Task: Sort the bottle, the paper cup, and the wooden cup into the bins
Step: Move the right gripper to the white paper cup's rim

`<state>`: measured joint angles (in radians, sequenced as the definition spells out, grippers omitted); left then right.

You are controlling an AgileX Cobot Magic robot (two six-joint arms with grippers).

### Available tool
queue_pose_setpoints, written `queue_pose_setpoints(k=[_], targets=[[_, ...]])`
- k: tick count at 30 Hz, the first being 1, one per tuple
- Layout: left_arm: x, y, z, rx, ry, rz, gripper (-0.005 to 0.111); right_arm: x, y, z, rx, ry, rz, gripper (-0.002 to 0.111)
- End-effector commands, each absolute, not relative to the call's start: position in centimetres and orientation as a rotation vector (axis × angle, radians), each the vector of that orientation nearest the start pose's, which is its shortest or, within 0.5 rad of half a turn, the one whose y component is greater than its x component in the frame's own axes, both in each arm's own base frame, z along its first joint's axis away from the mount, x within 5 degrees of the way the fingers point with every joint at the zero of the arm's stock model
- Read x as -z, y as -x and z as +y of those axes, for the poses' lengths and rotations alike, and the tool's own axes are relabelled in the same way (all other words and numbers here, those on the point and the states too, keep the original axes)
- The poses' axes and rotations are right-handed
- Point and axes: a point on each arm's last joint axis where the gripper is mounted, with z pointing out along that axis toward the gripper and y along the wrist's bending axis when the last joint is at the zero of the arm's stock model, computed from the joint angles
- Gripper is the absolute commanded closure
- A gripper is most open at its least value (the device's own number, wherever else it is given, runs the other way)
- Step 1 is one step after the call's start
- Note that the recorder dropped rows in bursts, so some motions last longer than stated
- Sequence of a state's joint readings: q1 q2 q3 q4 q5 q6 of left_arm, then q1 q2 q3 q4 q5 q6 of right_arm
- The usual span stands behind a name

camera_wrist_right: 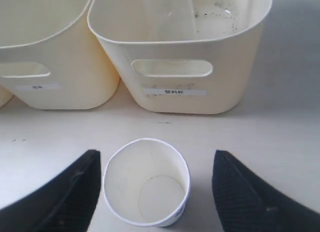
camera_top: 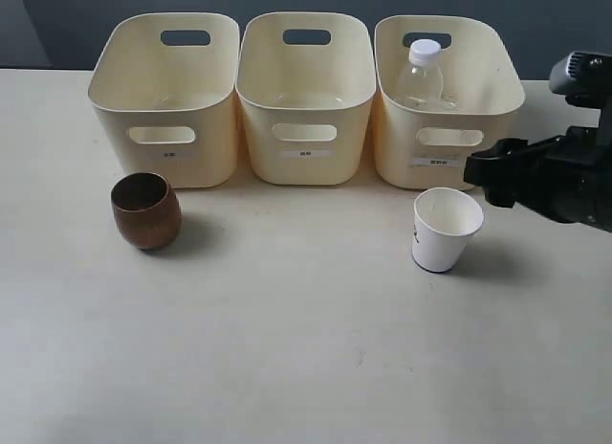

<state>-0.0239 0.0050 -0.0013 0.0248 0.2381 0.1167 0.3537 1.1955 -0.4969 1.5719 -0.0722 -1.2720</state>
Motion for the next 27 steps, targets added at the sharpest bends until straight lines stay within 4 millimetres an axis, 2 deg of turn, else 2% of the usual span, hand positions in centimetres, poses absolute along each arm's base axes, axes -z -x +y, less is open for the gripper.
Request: queue_pose_setpoints(k=[1, 5, 9, 14, 27], targets=[[-19.1, -5.5, -0.1, -0.091, -0.133, 1.719, 0.107, -20.7, -21.7, 7.3, -0.28, 0.022, 2.259, 0.047], [-19.1, -5.5, -0.1, -0.091, -0.133, 1.719, 0.107, -18.8, -22.2, 8.0, -0.307, 0.052, 2.346, 0.047], [-19.1, -5.5, -0.1, -0.091, -0.133, 1.719, 0.107, -17.8, -22.4, 8.0, -0.283, 0.049, 2.387, 0.047], [-19.1, -5.5, -0.1, -0.091, -0.133, 1.719, 0.107, -17.7, -22.7, 7.3, -0.184, 0.006, 2.38, 0.047], [-19.1, -5.5, -0.1, -0.091, -0.133, 1.719, 0.107, -17.6, -22.7, 7.1, -0.177, -0.058, 2.383, 0.047]])
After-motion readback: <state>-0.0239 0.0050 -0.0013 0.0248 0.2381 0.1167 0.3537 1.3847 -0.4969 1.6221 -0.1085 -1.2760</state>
